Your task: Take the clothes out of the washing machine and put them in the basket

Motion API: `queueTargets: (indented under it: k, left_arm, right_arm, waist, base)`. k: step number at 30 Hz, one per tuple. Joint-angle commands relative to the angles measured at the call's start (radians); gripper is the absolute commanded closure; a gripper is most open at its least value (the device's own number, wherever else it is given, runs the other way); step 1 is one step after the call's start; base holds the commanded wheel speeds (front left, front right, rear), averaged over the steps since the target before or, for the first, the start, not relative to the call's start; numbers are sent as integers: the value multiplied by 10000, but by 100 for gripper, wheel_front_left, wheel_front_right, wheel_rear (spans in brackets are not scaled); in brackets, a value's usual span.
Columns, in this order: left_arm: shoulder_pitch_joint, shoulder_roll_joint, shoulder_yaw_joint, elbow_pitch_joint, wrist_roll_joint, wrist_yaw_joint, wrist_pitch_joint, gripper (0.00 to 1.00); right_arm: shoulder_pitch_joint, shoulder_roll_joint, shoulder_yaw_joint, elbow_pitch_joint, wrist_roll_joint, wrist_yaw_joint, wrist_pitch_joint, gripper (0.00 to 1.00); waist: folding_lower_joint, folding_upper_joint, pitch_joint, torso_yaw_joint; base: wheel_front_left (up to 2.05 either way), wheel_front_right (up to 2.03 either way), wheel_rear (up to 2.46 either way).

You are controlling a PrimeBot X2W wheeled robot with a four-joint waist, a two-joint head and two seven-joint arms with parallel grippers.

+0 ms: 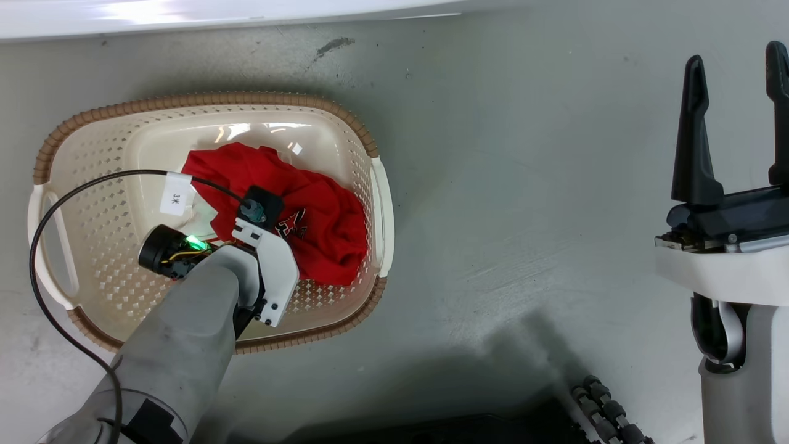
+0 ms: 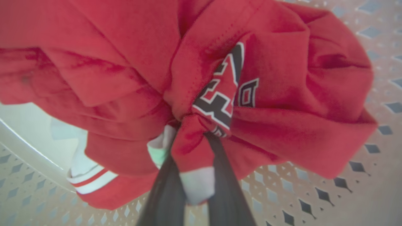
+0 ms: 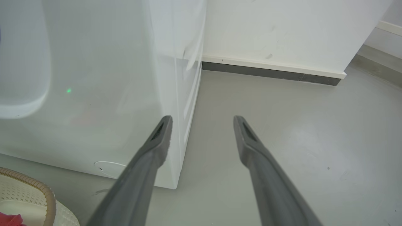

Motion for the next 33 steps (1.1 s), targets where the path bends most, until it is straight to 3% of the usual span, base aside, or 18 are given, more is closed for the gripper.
queueTargets:
  k: [1, 2, 3, 9, 26, 30, 33]
  left_arm:
    - [-59, -40, -42, 82, -55, 5, 69, 100]
    - [-33, -54, -54, 102, -87, 2, 106, 94]
    - [15, -61, -10, 119, -147, -1, 136, 0]
    - [375, -104, 144, 172, -461, 32, -32, 0]
    - [2175, -423, 739, 208, -1359, 20, -2276, 0]
    - [2517, -426, 1125, -87, -1612, 200, -2605, 0]
    - [2851, -246, 1674, -1051, -1671, 462, -2654, 0]
  right_arm:
    - [-178, 9, 30, 5, 1, -7, -21, 0]
    - [-189, 9, 48, 19, -2, -7, -21, 0]
    - [-199, 9, 56, 28, -6, -7, -21, 0]
    - [-11, 9, 128, 188, -52, -7, -22, 0]
    - [1472, 7, 651, 908, -329, -7, -20, 0]
    - [1896, 6, 630, 1058, -347, -7, -20, 0]
    - [2186, 7, 566, 1155, -379, -7, -20, 0]
  waist:
    - [-2, 0, -69, 3]
    - [-2, 0, -115, 2]
    - [-2, 0, -181, 5]
    - [-2, 0, -916, 97]
    - [-2, 0, -4272, 558]
    - [-2, 0, -4964, 663]
    - [-2, 0, -5437, 789]
  base:
    - [0, 0, 0]
    - [0, 0, 0]
    - [0, 0, 0]
    - [0, 0, 0]
    - [0, 0, 0]
    - [0, 0, 0]
    - [0, 0, 0]
